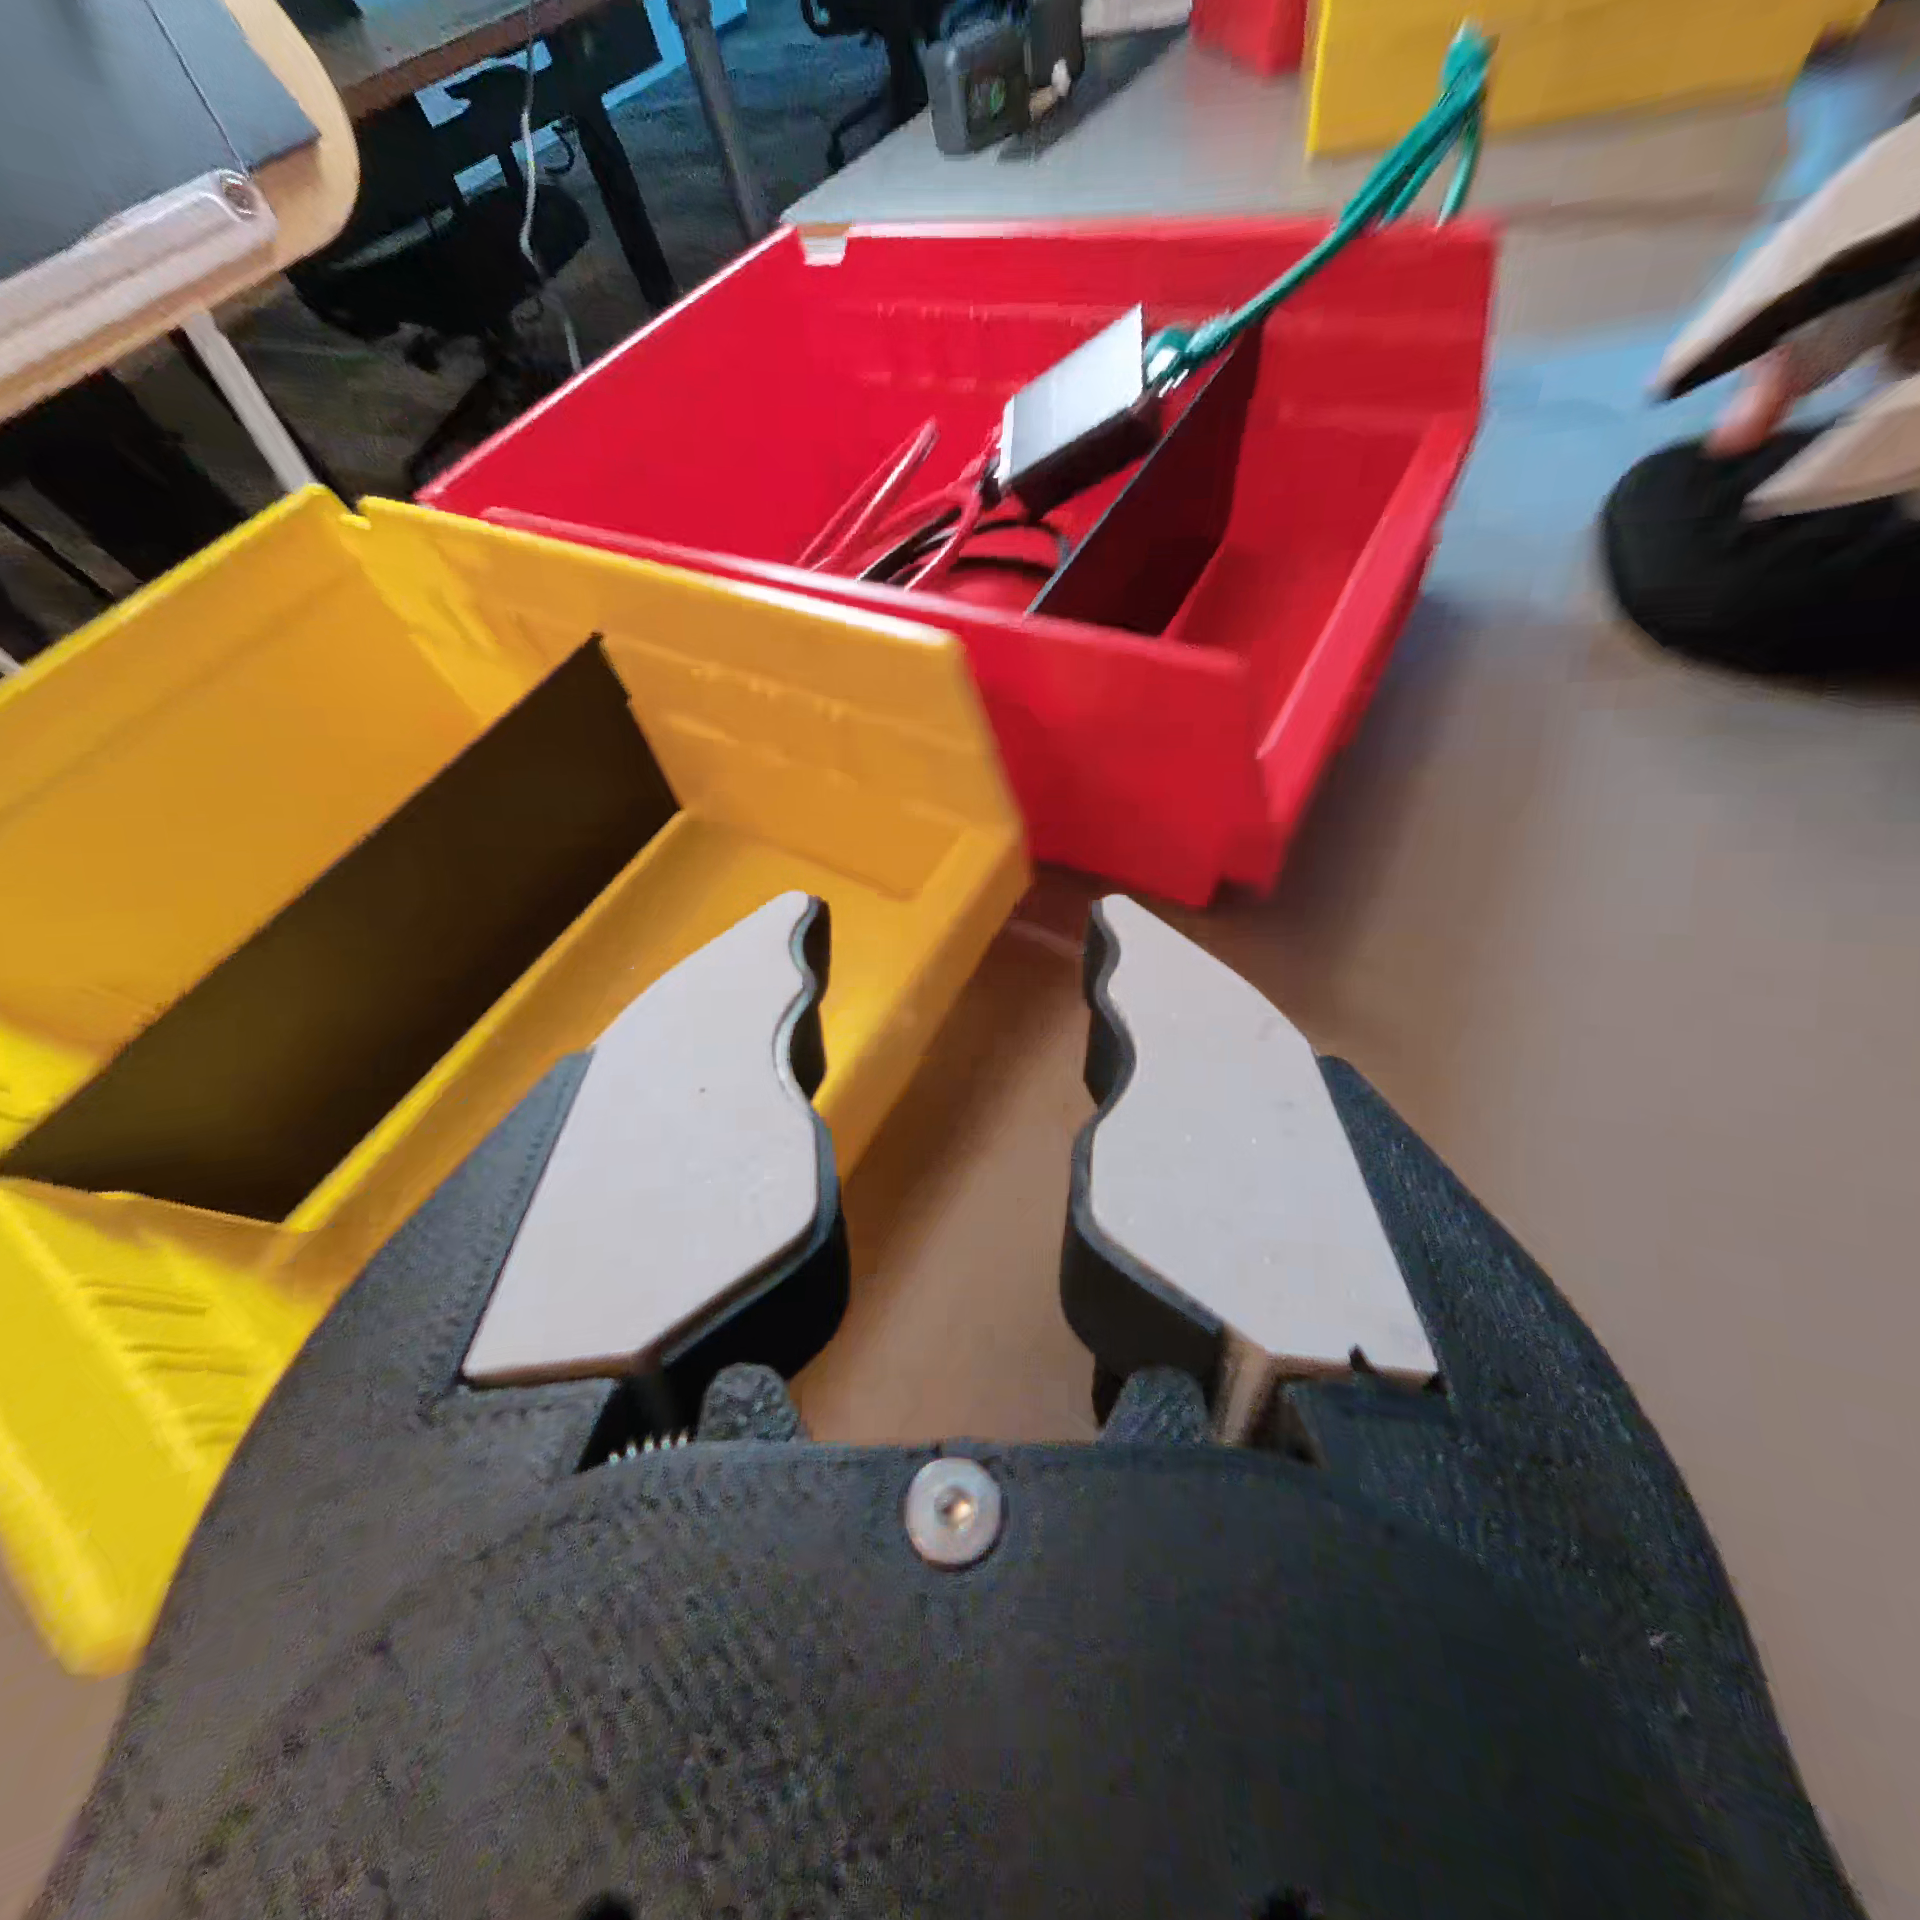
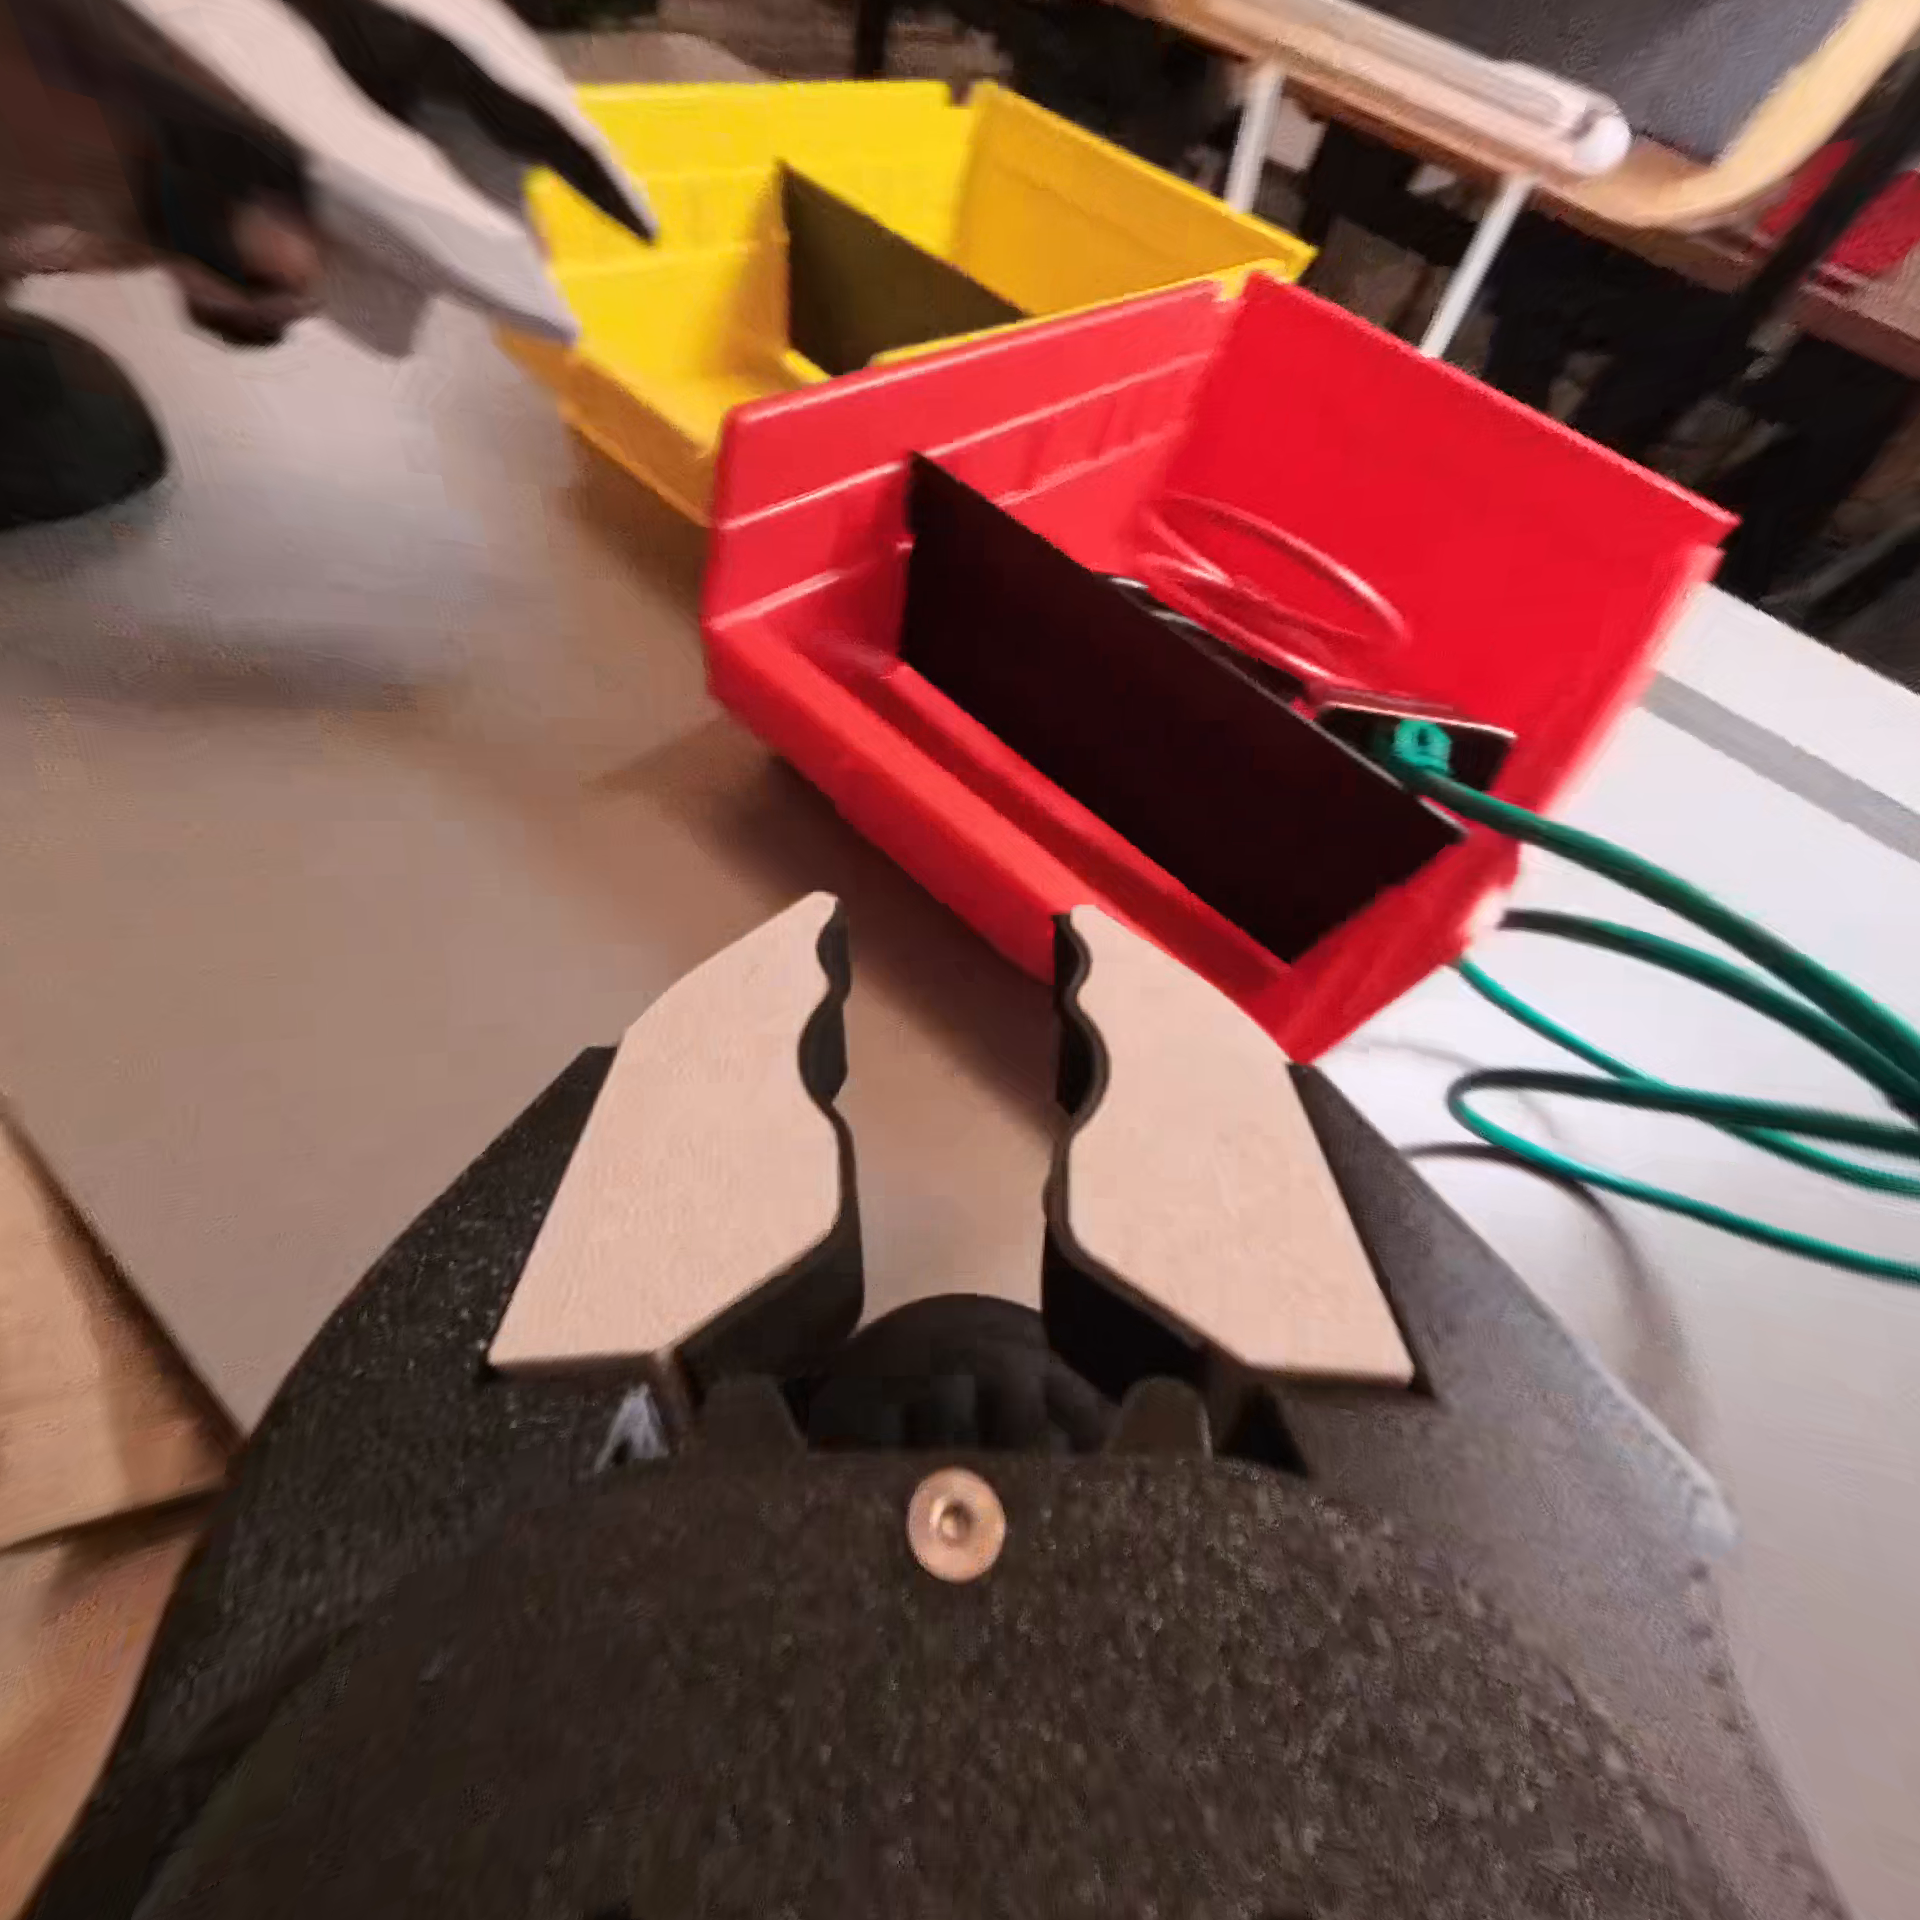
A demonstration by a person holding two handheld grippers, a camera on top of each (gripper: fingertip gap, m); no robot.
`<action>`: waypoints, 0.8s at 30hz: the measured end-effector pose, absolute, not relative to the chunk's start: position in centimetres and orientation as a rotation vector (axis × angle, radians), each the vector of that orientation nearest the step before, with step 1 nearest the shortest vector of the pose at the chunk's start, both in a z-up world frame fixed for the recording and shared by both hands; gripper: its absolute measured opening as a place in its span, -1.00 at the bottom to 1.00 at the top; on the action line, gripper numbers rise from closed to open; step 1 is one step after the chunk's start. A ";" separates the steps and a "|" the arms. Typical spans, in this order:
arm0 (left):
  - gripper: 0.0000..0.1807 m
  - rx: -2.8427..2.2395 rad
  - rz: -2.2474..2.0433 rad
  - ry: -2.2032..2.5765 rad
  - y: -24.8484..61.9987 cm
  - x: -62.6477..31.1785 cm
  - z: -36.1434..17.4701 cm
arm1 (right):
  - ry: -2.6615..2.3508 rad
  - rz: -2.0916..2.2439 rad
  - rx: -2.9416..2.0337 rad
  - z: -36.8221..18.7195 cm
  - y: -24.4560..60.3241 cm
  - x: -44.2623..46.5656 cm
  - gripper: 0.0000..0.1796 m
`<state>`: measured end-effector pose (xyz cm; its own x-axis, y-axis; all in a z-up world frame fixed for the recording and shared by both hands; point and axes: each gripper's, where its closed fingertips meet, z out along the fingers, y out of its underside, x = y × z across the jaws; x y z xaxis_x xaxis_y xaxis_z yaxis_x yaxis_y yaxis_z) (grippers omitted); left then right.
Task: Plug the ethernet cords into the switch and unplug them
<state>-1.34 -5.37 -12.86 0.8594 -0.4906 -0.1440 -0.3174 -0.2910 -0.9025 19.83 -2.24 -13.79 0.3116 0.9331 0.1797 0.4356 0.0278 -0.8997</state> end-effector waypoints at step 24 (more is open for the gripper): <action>-0.71 -1.882 -0.089 0.202 1.4 5.8 -14.2 | -0.798 0.464 -1.742 -13.1 8.8 21.9 -0.86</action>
